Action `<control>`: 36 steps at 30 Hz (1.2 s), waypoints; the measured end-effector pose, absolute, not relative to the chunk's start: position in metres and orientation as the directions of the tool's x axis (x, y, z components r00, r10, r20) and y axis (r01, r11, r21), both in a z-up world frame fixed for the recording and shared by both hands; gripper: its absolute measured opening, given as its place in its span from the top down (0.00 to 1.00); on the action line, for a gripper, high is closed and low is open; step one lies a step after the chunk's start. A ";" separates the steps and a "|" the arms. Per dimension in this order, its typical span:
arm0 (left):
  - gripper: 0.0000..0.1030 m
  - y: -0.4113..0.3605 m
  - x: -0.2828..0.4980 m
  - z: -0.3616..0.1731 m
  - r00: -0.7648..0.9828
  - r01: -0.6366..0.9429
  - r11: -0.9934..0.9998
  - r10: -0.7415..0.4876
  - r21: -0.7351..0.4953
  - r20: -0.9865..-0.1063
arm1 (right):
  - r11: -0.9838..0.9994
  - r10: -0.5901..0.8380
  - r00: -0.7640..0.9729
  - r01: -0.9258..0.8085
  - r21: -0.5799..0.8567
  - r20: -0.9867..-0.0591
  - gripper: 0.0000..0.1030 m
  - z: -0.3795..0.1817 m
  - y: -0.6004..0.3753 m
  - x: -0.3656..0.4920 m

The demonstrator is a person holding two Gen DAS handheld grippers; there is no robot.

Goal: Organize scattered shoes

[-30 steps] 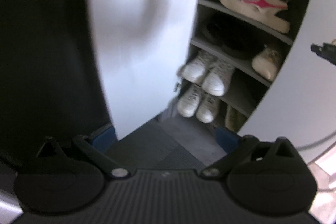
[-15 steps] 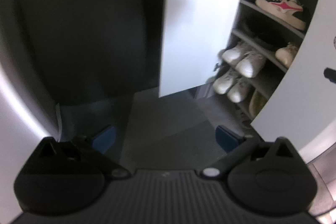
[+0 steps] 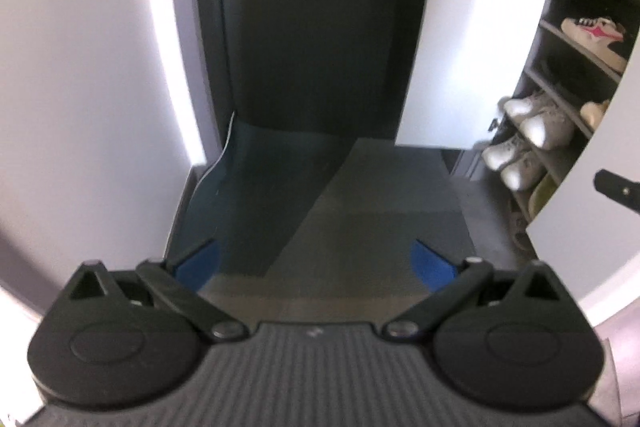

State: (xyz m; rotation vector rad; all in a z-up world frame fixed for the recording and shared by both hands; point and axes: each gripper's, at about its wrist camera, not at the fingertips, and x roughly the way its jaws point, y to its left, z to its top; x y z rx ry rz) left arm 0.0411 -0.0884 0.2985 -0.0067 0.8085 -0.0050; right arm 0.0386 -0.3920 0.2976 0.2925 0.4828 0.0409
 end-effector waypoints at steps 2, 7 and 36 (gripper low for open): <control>0.00 -0.081 0.028 0.288 0.682 -0.002 1.000 0.002 0.001 -0.732 | 0.955 0.124 0.875 0.023 0.296 -0.469 0.78 0.288 -0.383 0.026; 0.00 -0.057 0.016 0.233 0.724 0.025 1.000 -0.025 -0.011 -0.689 | 0.962 0.126 0.875 0.008 0.273 -0.468 0.78 0.251 -0.353 0.002; 0.00 -0.043 0.047 -0.007 0.925 0.008 0.989 0.048 0.144 -0.378 | 0.986 0.072 0.901 0.000 0.166 -0.428 0.29 0.017 -0.299 0.027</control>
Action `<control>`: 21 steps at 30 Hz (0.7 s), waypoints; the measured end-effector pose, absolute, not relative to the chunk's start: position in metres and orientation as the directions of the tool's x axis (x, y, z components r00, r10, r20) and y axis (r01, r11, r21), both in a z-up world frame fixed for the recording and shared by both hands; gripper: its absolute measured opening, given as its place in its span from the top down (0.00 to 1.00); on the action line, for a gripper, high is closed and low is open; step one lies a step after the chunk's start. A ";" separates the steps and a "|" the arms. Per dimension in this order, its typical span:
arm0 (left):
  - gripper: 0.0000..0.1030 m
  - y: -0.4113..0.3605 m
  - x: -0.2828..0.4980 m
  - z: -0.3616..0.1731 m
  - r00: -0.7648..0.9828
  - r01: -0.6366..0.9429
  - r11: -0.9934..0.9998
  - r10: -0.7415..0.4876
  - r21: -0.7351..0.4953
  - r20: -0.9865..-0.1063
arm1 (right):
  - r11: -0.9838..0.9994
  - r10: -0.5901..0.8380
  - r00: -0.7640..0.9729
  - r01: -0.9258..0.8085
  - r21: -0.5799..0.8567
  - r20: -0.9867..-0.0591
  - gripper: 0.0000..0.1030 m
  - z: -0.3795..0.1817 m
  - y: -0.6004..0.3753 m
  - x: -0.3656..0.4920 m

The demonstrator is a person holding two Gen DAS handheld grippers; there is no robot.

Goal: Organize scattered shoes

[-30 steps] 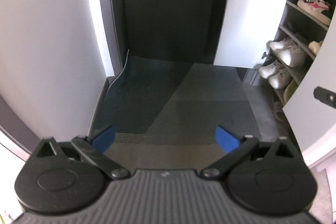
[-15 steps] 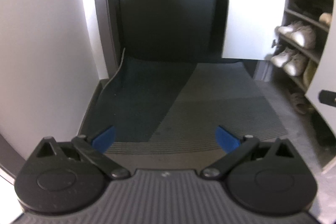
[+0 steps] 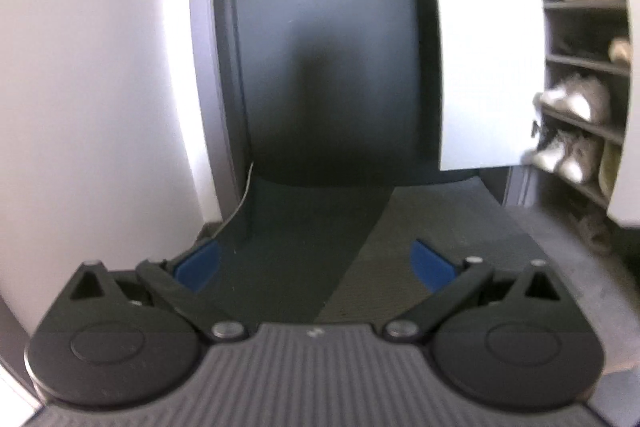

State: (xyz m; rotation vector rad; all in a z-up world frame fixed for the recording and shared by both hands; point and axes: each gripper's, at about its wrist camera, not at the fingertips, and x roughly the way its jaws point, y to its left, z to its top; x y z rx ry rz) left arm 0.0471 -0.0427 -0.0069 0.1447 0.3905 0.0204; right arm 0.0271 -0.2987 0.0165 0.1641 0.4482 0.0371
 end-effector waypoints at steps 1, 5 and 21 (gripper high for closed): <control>0.00 -0.042 0.046 -0.013 0.920 0.005 0.990 0.052 0.144 -0.388 | 0.987 0.069 0.904 0.001 0.163 -0.422 0.26 0.010 -0.298 0.024; 0.00 -0.038 0.042 -0.021 0.887 0.024 0.990 0.042 0.137 -0.460 | 0.984 0.050 0.908 0.028 0.178 -0.416 0.17 -0.002 -0.295 0.021; 0.00 -0.028 0.051 -0.042 0.858 -0.003 0.996 0.051 0.093 -0.512 | 0.989 0.048 0.910 0.013 0.145 -0.412 0.17 -0.013 -0.261 0.026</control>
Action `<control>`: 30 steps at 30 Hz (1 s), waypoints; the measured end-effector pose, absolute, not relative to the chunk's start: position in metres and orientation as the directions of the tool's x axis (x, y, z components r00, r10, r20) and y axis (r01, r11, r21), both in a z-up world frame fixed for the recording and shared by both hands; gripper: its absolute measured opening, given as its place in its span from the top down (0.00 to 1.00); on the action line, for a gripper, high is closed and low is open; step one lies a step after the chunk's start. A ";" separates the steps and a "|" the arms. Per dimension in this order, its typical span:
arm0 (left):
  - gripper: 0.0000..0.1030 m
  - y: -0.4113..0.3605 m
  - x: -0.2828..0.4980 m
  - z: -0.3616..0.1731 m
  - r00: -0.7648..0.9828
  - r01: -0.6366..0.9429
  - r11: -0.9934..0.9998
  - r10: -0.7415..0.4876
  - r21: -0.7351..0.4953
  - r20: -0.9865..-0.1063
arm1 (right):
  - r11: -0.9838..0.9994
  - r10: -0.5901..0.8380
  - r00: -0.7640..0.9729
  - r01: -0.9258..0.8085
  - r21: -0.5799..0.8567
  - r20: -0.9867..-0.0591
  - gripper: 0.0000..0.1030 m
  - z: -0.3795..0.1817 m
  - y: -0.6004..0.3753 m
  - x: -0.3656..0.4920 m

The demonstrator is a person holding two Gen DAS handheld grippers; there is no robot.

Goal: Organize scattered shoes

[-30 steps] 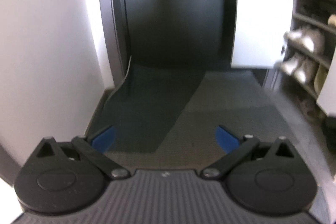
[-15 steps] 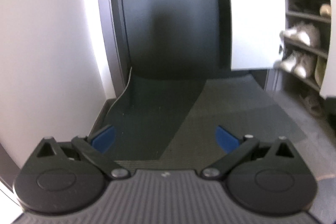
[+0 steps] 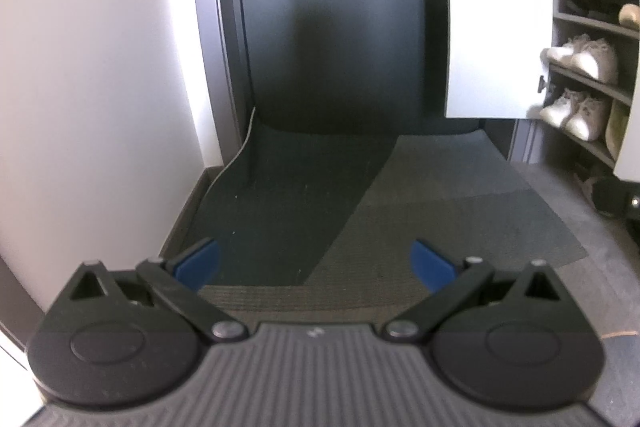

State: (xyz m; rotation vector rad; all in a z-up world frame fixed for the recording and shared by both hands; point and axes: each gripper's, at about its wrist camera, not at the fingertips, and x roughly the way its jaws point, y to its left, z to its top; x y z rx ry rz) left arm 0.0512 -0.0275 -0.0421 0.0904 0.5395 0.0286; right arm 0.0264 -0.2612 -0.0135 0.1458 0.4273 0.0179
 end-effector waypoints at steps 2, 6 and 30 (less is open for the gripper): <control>0.00 -0.025 0.050 -0.043 0.856 -0.007 0.996 0.054 0.093 -0.514 | 0.990 0.052 0.907 0.007 0.138 -0.418 0.17 -0.015 -0.259 0.026; 0.00 -0.023 0.050 -0.048 0.853 -0.016 0.995 0.064 0.097 -0.517 | 0.990 0.052 0.900 0.010 0.138 -0.433 0.17 -0.019 -0.260 0.025; 0.00 -0.025 0.059 -0.048 0.856 -0.039 0.994 0.084 0.098 -0.510 | 0.987 0.043 0.898 0.029 0.157 -0.438 0.17 -0.023 -0.262 0.025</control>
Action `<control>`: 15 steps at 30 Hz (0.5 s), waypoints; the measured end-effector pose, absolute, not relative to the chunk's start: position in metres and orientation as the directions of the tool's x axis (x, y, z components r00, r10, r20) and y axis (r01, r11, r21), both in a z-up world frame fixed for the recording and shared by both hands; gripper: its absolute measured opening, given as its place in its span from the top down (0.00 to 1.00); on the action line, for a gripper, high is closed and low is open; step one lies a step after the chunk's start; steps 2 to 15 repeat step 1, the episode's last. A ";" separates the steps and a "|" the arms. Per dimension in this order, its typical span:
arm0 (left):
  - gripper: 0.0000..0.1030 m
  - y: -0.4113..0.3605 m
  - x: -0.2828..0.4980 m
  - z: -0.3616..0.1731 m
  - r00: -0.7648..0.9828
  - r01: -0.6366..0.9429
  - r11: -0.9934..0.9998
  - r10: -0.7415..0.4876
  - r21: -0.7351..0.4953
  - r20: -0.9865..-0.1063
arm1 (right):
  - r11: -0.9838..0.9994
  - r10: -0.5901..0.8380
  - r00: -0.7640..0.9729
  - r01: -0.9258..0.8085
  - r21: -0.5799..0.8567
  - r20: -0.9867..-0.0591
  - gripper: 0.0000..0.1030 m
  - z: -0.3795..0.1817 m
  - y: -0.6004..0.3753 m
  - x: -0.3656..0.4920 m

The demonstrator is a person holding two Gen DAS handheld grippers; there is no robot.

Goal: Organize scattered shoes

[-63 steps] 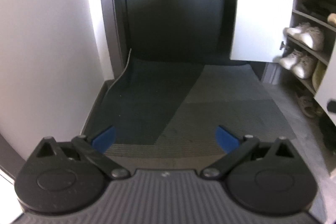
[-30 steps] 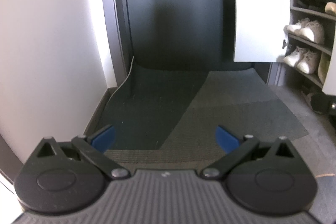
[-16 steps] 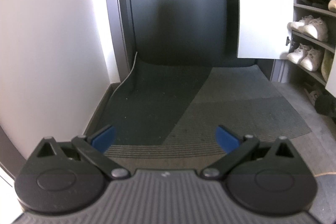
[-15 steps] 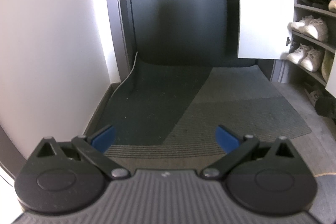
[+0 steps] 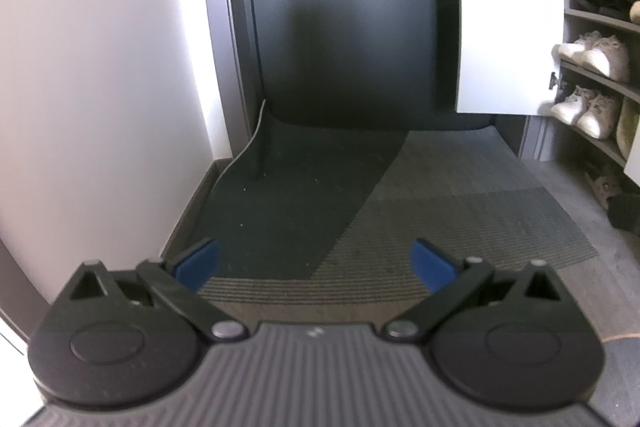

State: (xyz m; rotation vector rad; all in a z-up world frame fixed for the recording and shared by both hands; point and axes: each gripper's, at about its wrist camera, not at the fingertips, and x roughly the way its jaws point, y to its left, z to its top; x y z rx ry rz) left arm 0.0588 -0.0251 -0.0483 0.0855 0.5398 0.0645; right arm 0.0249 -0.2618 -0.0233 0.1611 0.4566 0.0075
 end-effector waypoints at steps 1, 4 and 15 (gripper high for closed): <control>0.00 -0.025 0.059 -0.048 0.856 -0.039 0.995 0.082 0.094 -0.511 | 0.988 0.040 0.899 0.029 0.151 -0.436 0.17 -0.024 -0.260 0.025; 0.00 -0.025 0.059 -0.048 0.856 -0.039 0.995 0.082 0.094 -0.511 | 0.988 0.040 0.899 0.029 0.151 -0.436 0.17 -0.024 -0.260 0.025; 0.00 -0.025 0.059 -0.048 0.856 -0.039 0.995 0.082 0.094 -0.511 | 0.988 0.040 0.899 0.029 0.151 -0.436 0.17 -0.024 -0.260 0.025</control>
